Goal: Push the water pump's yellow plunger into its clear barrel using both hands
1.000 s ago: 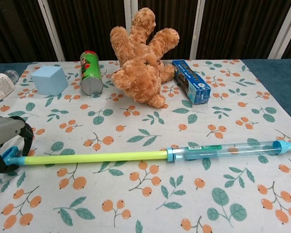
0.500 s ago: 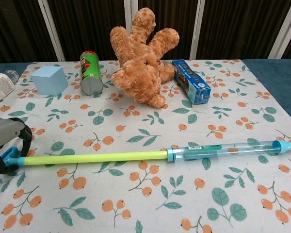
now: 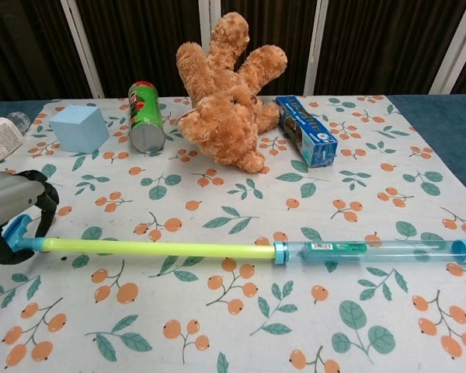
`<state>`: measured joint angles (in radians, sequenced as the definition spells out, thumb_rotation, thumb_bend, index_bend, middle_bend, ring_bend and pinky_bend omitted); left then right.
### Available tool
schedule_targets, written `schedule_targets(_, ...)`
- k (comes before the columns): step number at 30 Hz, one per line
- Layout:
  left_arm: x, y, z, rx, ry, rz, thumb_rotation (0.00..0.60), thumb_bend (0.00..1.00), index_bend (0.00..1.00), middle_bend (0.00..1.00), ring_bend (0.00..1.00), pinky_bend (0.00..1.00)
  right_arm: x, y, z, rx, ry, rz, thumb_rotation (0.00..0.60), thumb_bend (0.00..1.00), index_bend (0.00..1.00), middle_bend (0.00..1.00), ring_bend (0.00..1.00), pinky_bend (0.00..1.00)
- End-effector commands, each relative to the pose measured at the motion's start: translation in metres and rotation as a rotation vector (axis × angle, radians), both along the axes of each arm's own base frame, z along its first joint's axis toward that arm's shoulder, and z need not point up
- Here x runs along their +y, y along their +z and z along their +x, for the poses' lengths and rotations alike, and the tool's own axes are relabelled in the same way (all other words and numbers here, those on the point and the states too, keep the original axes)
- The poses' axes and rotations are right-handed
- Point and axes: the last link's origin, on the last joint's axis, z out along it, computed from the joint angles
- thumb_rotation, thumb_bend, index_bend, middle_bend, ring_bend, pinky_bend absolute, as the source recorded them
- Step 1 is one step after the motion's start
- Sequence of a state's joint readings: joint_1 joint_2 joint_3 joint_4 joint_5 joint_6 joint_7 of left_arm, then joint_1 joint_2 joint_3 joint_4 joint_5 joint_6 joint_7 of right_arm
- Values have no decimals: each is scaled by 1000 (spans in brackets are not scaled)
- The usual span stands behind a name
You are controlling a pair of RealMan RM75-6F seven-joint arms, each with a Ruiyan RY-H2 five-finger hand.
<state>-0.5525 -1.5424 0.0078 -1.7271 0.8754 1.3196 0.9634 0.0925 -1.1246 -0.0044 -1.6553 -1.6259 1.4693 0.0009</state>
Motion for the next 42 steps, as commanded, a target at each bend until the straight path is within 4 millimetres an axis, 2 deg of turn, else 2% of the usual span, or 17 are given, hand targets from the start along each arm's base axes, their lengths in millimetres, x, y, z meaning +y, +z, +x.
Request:
schedule_targets(1,0,3,1,5,-11,5,600,478,636,176,47,162,-1,-1,2,11,-7,17,600,313,0,0,0,0)
schedule_targets(9,2,8,6,0,-12,12,600,478,640,177,47,162,-14,-8,21,22,-57,87,600,313,14,0,0,0)
schedule_targets(20,-1,11,13,-23,44,3,600,478,638,175,47,162,-24,-48,42,79,-109,198,600,313,58,0,0,0)
schedule_targets(25,0,15,17,-28,56,7,600,478,637,175,47,162,-29,-61,43,94,-130,202,600,312,129,0,0,0)
schedule_targets(30,2,18,17,-35,68,7,600,478,636,175,47,162,-37,-75,37,116,-171,206,600,313,159,0,0,0)
schedule_targets(35,2,18,16,-30,64,4,600,478,634,175,47,162,-43,-84,36,126,-185,209,600,312,246,0,0,0)
schedule_targets(42,3,20,18,-27,57,6,600,478,634,175,47,162,-45,-95,37,142,-192,222,600,313,247,0,0,0)
